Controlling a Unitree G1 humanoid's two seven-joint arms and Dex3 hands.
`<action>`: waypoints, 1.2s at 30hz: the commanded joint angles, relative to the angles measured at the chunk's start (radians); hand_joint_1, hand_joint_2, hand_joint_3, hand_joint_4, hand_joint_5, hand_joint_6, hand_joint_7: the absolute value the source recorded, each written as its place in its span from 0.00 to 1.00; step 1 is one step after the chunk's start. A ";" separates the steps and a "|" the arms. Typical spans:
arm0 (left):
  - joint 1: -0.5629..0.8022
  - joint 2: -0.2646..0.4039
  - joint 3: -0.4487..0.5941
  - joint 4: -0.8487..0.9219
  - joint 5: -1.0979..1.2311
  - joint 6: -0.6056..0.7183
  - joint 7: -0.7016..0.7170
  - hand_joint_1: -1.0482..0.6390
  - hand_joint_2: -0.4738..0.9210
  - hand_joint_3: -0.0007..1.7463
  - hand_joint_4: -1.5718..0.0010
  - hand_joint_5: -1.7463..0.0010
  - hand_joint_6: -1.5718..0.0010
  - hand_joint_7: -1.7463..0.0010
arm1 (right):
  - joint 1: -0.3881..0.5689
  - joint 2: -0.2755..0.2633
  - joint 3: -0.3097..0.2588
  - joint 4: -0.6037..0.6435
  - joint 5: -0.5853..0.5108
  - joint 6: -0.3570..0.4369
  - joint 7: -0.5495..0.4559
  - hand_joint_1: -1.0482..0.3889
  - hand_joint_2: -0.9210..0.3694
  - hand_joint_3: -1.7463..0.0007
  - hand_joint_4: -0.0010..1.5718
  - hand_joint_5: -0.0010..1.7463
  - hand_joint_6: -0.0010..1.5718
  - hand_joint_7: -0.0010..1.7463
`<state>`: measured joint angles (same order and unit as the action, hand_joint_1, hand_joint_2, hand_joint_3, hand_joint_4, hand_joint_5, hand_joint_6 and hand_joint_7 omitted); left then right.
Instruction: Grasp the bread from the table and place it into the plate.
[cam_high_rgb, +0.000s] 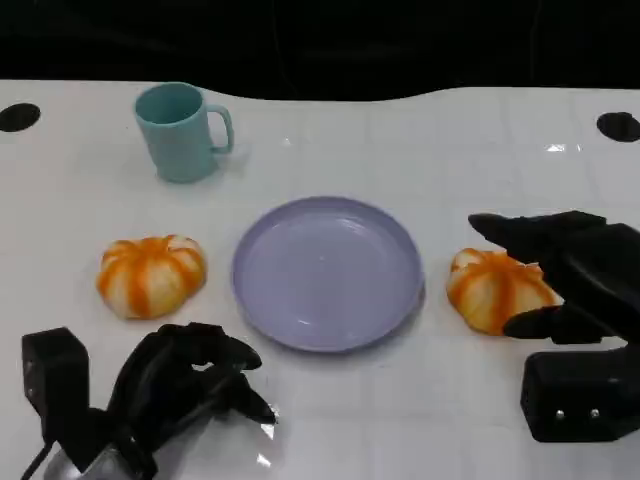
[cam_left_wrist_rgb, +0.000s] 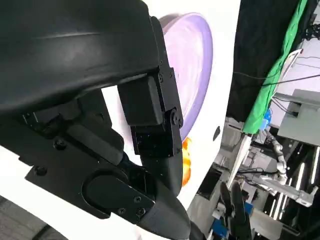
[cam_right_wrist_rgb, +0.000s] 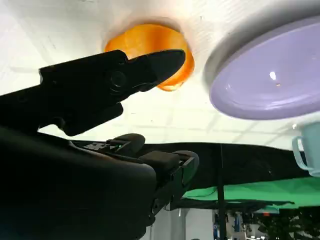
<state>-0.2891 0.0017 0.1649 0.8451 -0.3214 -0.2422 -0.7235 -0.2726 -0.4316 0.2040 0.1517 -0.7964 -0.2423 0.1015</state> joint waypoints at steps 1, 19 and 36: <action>0.025 0.018 0.003 0.000 0.006 0.020 0.007 0.00 0.89 0.00 0.01 0.71 0.00 0.87 | -0.046 -0.009 0.044 0.061 -0.031 0.022 -0.041 0.15 0.02 1.00 0.18 0.07 0.13 0.00; 0.034 0.017 0.003 -0.013 0.004 0.024 0.007 0.00 0.89 0.00 0.02 0.72 0.00 0.88 | -0.218 0.034 0.213 0.425 -0.068 0.054 -0.150 0.15 0.02 1.00 0.17 0.04 0.12 0.00; 0.040 0.019 -0.001 -0.028 0.014 0.028 0.021 0.00 0.89 0.00 0.01 0.71 0.00 0.88 | -0.371 0.133 0.311 0.720 -0.055 0.098 -0.195 0.16 0.01 1.00 0.17 0.02 0.12 0.01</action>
<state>-0.2725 0.0054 0.1623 0.8113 -0.3170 -0.2256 -0.7199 -0.6207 -0.3080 0.5057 0.8338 -0.8640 -0.1513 -0.0794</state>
